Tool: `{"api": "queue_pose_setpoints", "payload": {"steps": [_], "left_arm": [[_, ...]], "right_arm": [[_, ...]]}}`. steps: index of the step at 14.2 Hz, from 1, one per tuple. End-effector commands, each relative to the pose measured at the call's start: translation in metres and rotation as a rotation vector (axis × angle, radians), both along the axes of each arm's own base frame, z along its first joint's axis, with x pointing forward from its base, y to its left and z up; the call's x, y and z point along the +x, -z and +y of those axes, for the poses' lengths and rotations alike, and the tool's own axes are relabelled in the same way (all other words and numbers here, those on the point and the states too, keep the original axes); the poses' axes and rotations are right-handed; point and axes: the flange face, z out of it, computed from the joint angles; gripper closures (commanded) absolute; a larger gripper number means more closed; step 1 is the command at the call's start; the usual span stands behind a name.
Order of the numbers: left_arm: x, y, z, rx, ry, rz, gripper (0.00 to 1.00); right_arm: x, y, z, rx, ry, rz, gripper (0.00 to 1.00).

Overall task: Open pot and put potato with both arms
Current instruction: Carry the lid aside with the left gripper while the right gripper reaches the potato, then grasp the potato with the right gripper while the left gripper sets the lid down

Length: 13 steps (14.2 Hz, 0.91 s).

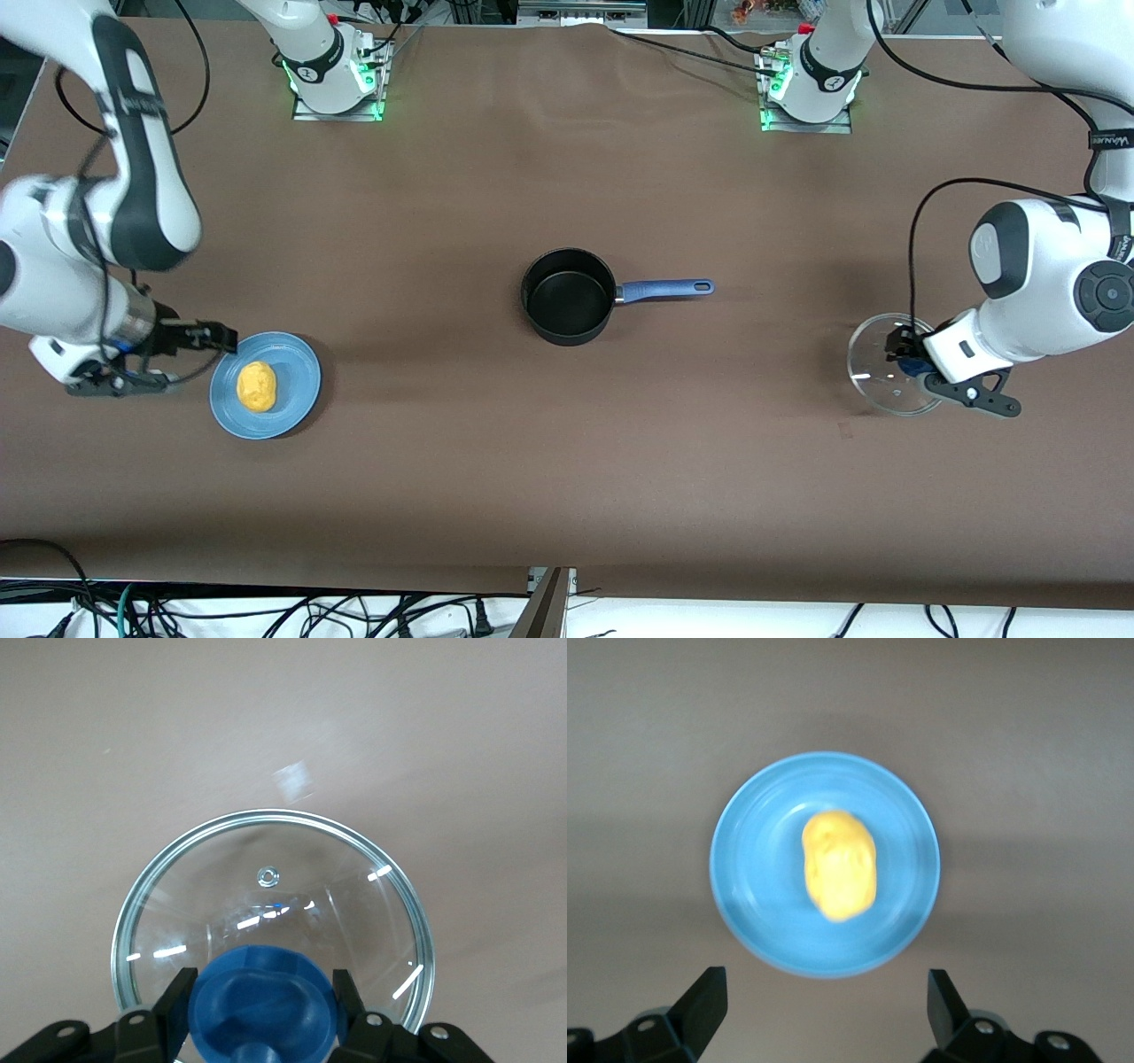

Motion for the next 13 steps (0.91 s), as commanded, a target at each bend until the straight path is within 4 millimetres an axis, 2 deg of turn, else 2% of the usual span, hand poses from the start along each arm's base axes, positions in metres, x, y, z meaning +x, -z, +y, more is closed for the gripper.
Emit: {"api": "queue_pose_setpoints", "payload": {"steps": [1,4,7,8,9,10,11,12,13], "left_arm": [[-0.016,0.026,0.029,-0.022,0.05,-0.043,0.38],[-0.023,0.066,0.054,-0.078,0.018,-0.022,0.37],[-0.024,0.087,0.059,-0.077,0.014,-0.033,0.37],[-0.024,0.094,0.062,-0.076,0.005,-0.04,0.36],[-0.024,0.101,0.062,-0.082,-0.007,-0.041,0.34],[-0.024,0.105,0.063,-0.091,-0.023,-0.042,0.25],[-0.023,0.099,0.062,-0.093,-0.023,-0.047,0.1],[-0.02,0.09,0.062,-0.094,-0.032,-0.053,0.0],[-0.018,0.073,0.06,-0.101,-0.031,-0.056,0.0]], "right_arm": [[0.015,0.038,-0.005,-0.017,-0.019,-0.062,0.0],[0.015,0.083,-0.004,-0.015,-0.026,-0.035,0.0],[0.017,0.112,-0.003,-0.015,-0.033,-0.074,0.02],[0.017,0.12,-0.005,-0.015,-0.033,-0.077,0.17],[0.018,0.122,-0.005,-0.015,-0.033,-0.082,0.39],[0.017,0.126,-0.005,-0.014,-0.02,-0.075,0.56],[0.016,0.13,-0.004,-0.012,-0.018,-0.069,0.66],[0.019,0.126,-0.004,-0.014,-0.024,-0.073,0.74],[0.018,0.122,0.0,-0.013,-0.027,-0.063,0.77]]}}
